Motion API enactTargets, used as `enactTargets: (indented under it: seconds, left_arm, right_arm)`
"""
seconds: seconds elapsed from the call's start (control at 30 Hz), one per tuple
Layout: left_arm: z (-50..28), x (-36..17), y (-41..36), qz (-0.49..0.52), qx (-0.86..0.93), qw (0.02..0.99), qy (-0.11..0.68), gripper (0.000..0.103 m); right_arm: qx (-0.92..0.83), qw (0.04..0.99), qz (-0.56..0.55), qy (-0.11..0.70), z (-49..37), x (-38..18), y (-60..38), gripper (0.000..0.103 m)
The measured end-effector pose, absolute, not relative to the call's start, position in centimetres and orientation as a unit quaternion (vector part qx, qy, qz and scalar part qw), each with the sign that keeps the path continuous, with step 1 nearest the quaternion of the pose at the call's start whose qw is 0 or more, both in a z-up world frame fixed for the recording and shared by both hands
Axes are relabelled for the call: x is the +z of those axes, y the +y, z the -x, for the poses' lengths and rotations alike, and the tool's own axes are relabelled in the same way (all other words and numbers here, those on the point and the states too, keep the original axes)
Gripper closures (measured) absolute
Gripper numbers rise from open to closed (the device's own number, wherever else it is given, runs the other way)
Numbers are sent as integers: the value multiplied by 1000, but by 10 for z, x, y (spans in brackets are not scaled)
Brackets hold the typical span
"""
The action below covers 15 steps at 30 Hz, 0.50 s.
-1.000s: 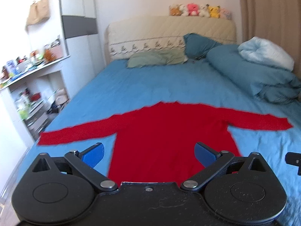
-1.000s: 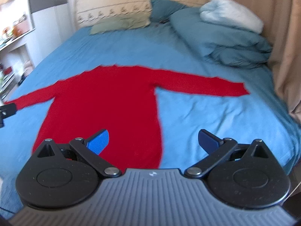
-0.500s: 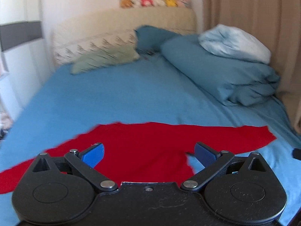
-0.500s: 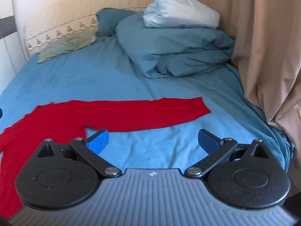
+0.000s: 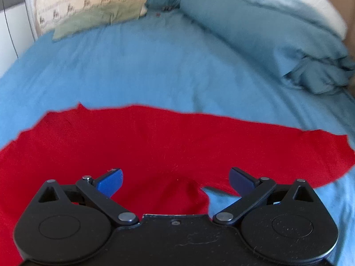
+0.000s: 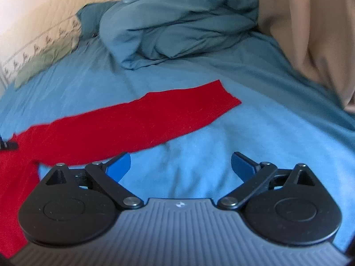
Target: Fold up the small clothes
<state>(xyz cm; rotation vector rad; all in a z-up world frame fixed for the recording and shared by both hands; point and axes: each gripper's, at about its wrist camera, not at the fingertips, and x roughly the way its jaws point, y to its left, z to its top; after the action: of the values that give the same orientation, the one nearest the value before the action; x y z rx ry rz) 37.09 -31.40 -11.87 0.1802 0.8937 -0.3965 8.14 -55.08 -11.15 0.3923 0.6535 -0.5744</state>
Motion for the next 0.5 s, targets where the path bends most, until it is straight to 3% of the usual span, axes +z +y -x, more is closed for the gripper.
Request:
enactTargets:
  seconds: [0.1,0.23,0.37,0.43,0.5]
  left_arm:
    - [-393,-140,-322,-89,-176,874,444,0]
    - [-409,-159,-333,-127,-155,874,443,0]
    - [-419,-178,-339,-143,-151,868,451,0]
    - [-427,-181,-336,-129,-149,866,459,0]
    - [-433,-182,-335,-120,-148,863,467,0]
  right_arm:
    - [-289,887,-200,301,-102,-131,-572,1]
    - [-299,876,-230,300,-131,-152,-597,26]
    - [-321,874,-242,275,-145,-167,-605,38]
    - [-332,873,-240,266,-150,-169,-605,59]
    - [-337,871,-243,263,-155,-169,-608,69]
